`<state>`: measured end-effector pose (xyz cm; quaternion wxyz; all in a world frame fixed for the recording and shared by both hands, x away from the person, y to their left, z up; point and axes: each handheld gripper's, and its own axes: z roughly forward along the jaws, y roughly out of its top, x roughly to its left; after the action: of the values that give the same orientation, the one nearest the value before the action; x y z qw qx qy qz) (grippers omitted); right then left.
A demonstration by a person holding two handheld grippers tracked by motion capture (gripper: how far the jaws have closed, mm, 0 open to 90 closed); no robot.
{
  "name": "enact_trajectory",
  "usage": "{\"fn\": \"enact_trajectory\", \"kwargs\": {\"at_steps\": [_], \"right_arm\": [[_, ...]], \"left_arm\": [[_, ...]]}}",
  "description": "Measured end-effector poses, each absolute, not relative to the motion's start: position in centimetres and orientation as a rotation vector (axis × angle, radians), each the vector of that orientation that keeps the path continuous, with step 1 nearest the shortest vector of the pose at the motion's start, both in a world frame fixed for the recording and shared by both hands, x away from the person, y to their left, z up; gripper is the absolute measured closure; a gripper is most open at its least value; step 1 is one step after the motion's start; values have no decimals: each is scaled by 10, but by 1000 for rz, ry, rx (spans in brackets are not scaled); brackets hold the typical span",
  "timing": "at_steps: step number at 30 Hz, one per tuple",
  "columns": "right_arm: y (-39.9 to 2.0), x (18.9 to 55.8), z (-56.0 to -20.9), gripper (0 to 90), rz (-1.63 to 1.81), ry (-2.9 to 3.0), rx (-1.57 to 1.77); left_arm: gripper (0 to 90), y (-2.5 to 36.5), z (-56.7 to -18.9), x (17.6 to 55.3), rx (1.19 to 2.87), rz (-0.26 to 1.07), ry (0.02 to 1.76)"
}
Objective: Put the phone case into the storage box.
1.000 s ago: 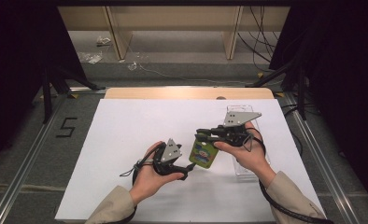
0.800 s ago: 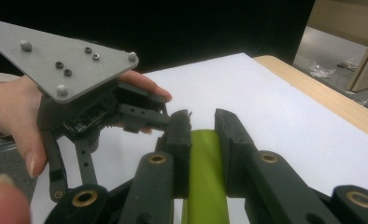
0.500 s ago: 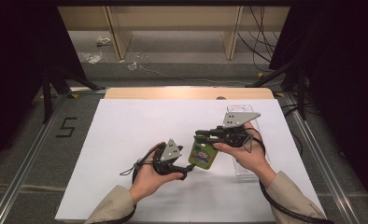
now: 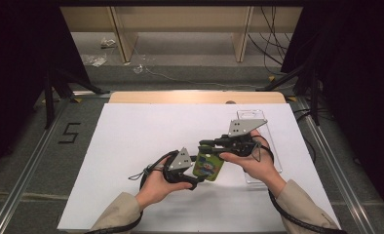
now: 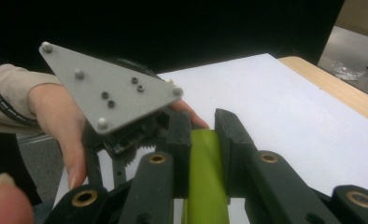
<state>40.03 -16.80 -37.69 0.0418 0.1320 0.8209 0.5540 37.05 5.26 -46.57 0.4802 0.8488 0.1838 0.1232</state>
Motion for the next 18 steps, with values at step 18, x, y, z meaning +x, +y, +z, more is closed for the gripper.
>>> {"fn": "enact_trajectory", "kwargs": {"at_steps": [18], "right_arm": [[-162, 398, -380, 775, 1743, 2554, 359]], "left_arm": [[544, 54, -465, 371, 2060, 155, 395]]}}
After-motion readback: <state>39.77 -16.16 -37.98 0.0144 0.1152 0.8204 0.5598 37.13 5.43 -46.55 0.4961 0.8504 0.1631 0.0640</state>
